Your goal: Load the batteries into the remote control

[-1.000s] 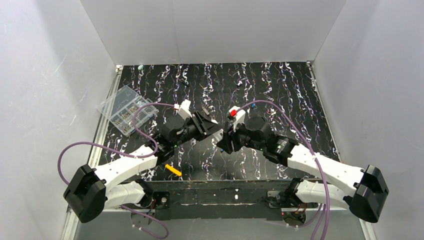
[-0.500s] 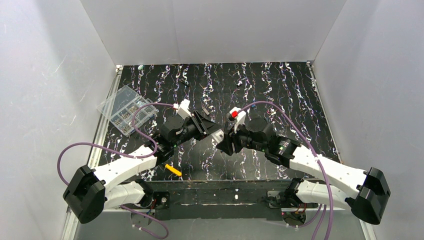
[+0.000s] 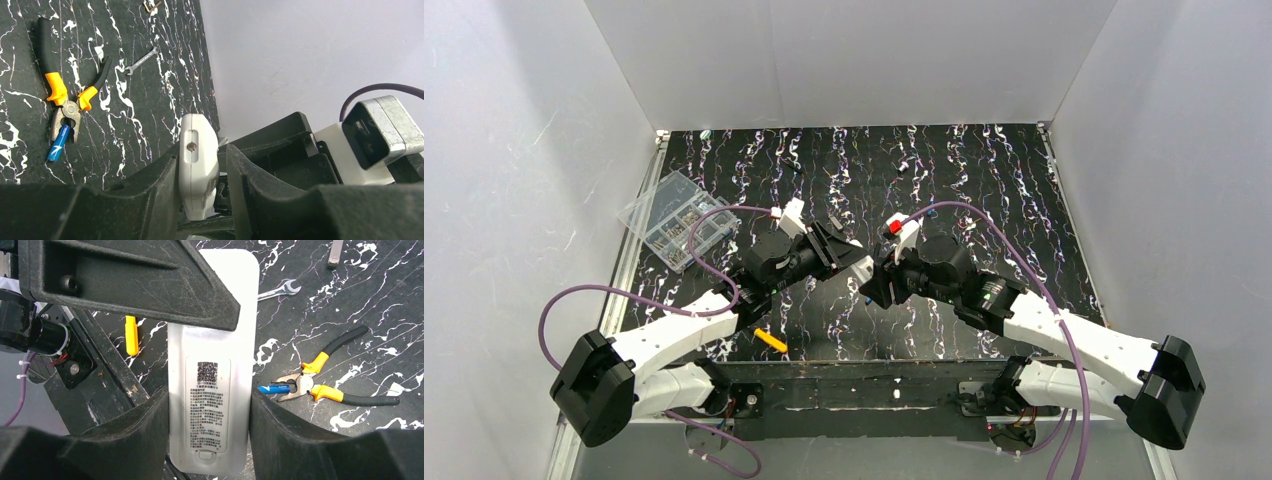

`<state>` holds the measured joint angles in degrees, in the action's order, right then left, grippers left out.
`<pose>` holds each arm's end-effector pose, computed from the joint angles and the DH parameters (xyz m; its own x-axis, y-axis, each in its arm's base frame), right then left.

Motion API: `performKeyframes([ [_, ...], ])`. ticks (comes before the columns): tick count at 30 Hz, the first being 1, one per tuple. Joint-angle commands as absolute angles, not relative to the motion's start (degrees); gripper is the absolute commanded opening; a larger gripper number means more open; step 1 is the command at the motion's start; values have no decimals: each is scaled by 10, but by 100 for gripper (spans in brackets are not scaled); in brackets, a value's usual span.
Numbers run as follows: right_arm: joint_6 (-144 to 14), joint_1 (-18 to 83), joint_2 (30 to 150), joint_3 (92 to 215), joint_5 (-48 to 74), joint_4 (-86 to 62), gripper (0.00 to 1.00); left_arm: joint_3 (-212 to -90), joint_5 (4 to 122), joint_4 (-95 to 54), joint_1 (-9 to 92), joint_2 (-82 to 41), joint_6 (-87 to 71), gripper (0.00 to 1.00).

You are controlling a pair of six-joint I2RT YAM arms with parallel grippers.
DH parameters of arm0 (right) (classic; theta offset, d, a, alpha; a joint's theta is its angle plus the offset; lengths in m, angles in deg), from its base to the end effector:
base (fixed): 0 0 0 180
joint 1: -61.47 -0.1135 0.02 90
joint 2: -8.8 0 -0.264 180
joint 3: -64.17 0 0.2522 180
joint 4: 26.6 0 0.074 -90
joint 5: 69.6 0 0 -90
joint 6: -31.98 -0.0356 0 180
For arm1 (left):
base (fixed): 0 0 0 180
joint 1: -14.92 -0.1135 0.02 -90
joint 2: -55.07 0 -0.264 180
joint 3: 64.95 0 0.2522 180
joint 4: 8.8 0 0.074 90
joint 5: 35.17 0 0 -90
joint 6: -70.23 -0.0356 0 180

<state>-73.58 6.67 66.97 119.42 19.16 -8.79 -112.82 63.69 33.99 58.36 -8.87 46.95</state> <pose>0.1349 0.1926 0.2862 -0.4188 -0.1285 -0.8989 -0.7435 0.6168 0.2583 0.1733 -0.1717 0.3299 -0.5868 -0.6943 -0.4166 0.6079 -0.0378 -0.7931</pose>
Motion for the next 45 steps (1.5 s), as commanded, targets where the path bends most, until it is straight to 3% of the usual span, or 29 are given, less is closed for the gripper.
performKeyframes([
  [1,-738,65,657,1205,201,-100,1,-1139,654,372,583,-84,470,33],
  [12,-735,65,659,1206,196,-103,1,-1146,663,375,583,-95,472,24],
  [16,-735,65,659,1205,197,-103,1,-1145,662,372,583,-94,470,14],
  [17,-735,66,659,1205,196,-102,9,-1144,661,371,583,-94,468,10],
  [19,-734,65,657,1205,188,-100,39,-1143,659,367,583,-92,462,0],
  [25,-719,65,634,1211,159,-96,72,-1132,652,346,583,-75,430,0],
  [27,-699,65,630,1228,147,-77,78,-1129,651,328,583,-66,411,0],
  [36,-619,65,555,1250,171,-21,82,-1091,654,322,583,-26,374,0],
  [41,-582,65,529,1226,130,-17,68,-1060,637,324,576,-3,363,0],
  [45,-537,65,530,1220,81,-5,64,-1047,638,333,572,9,347,5],
])
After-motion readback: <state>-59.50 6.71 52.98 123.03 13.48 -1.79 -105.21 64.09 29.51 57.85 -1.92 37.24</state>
